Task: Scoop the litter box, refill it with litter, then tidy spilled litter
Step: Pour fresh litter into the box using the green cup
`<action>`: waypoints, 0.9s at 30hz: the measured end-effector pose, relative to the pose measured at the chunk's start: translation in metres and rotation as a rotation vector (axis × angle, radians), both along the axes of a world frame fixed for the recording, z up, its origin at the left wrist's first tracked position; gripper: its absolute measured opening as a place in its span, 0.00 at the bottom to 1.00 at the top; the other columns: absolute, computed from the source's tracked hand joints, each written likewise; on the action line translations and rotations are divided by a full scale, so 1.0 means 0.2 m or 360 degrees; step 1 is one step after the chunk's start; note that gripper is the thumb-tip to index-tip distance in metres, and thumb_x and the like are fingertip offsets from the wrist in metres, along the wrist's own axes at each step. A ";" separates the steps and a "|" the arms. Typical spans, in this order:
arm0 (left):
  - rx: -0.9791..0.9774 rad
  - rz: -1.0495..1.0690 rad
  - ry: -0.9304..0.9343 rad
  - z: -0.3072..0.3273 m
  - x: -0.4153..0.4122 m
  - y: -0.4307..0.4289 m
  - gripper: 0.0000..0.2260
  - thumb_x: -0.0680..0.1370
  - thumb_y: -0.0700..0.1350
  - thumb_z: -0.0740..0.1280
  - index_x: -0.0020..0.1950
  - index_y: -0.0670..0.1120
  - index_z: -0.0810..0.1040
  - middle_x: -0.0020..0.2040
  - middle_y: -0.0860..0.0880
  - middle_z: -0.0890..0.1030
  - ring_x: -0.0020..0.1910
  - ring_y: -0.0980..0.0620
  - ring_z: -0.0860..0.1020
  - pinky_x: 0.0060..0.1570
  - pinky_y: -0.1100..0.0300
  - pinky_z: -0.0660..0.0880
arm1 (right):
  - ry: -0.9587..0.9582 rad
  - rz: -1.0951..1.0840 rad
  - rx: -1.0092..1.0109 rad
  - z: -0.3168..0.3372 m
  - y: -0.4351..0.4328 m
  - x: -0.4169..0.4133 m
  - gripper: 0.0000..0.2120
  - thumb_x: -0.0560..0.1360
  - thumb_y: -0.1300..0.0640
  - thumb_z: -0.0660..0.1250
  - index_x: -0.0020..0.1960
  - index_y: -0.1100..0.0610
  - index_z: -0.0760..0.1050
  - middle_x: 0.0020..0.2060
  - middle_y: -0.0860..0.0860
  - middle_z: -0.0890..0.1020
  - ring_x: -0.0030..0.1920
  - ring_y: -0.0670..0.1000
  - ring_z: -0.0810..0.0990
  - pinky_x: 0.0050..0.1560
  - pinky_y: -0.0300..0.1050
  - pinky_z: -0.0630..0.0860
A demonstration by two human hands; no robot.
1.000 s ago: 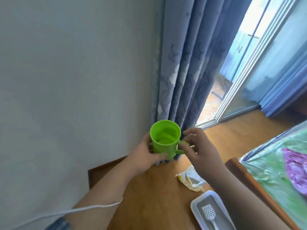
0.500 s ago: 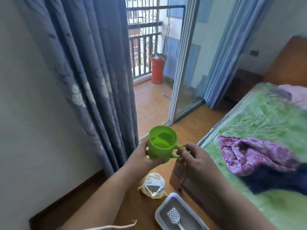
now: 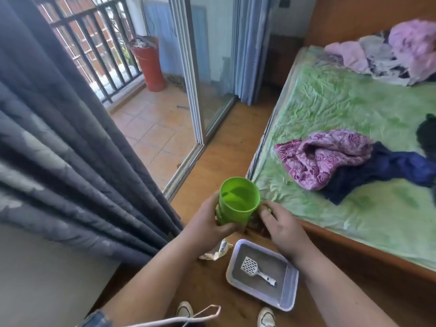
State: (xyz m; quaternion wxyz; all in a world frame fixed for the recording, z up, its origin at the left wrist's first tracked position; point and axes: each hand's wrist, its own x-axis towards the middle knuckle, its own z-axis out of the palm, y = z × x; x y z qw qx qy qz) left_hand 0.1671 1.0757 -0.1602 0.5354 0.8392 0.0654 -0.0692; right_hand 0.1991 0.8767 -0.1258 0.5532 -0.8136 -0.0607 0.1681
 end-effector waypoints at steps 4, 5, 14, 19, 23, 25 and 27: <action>0.0194 -0.0320 0.0173 -0.20 0.11 0.22 0.33 0.68 0.59 0.77 0.68 0.67 0.64 0.63 0.63 0.76 0.58 0.65 0.76 0.58 0.58 0.78 | 0.0078 -0.0211 -0.0026 -0.25 0.18 -0.02 0.13 0.81 0.51 0.60 0.45 0.59 0.76 0.38 0.56 0.79 0.39 0.52 0.76 0.45 0.56 0.73; 0.0222 -0.0374 0.0201 -0.26 0.13 0.26 0.33 0.70 0.57 0.77 0.69 0.67 0.63 0.63 0.64 0.75 0.59 0.65 0.75 0.58 0.59 0.77 | 0.0107 -0.0261 -0.0053 -0.33 0.23 -0.03 0.14 0.80 0.51 0.60 0.42 0.59 0.73 0.36 0.57 0.77 0.37 0.50 0.73 0.43 0.57 0.71; 0.0490 -0.0172 0.0639 -1.43 0.11 0.41 0.24 0.75 0.44 0.64 0.70 0.56 0.68 0.62 0.54 0.78 0.56 0.54 0.79 0.59 0.54 0.76 | 0.0524 -0.0516 -0.0273 -1.47 0.40 -0.07 0.16 0.82 0.55 0.60 0.41 0.65 0.70 0.35 0.60 0.76 0.35 0.46 0.73 0.39 0.39 0.70; 0.0488 0.0113 0.0799 -2.29 0.00 0.40 0.19 0.76 0.43 0.63 0.66 0.56 0.72 0.54 0.57 0.79 0.48 0.60 0.78 0.49 0.65 0.74 | 0.0563 -0.0421 -0.0261 -2.37 0.40 -0.04 0.17 0.80 0.48 0.58 0.46 0.62 0.73 0.40 0.60 0.78 0.40 0.54 0.74 0.46 0.51 0.72; 0.0552 0.0143 0.0843 -2.85 0.05 0.47 0.11 0.78 0.43 0.63 0.56 0.57 0.78 0.51 0.55 0.80 0.44 0.62 0.77 0.37 0.71 0.70 | 0.0481 -0.0318 -0.0371 -2.94 0.42 0.08 0.20 0.78 0.45 0.56 0.45 0.62 0.71 0.36 0.57 0.75 0.39 0.53 0.72 0.47 0.57 0.71; 0.0683 0.0044 0.0873 -3.04 0.13 0.52 0.10 0.79 0.46 0.62 0.57 0.58 0.78 0.50 0.55 0.79 0.42 0.60 0.77 0.38 0.64 0.72 | 0.0358 -0.0197 -0.0466 -3.13 0.46 0.19 0.22 0.76 0.43 0.55 0.43 0.63 0.69 0.37 0.62 0.75 0.40 0.58 0.74 0.46 0.59 0.72; 0.0896 -0.0189 0.0950 -3.18 0.24 0.58 0.13 0.79 0.47 0.61 0.61 0.58 0.76 0.50 0.54 0.79 0.43 0.55 0.77 0.42 0.59 0.74 | 0.0283 -0.0047 -0.0558 -3.27 0.51 0.32 0.22 0.75 0.41 0.55 0.40 0.62 0.67 0.36 0.62 0.75 0.41 0.61 0.75 0.46 0.58 0.72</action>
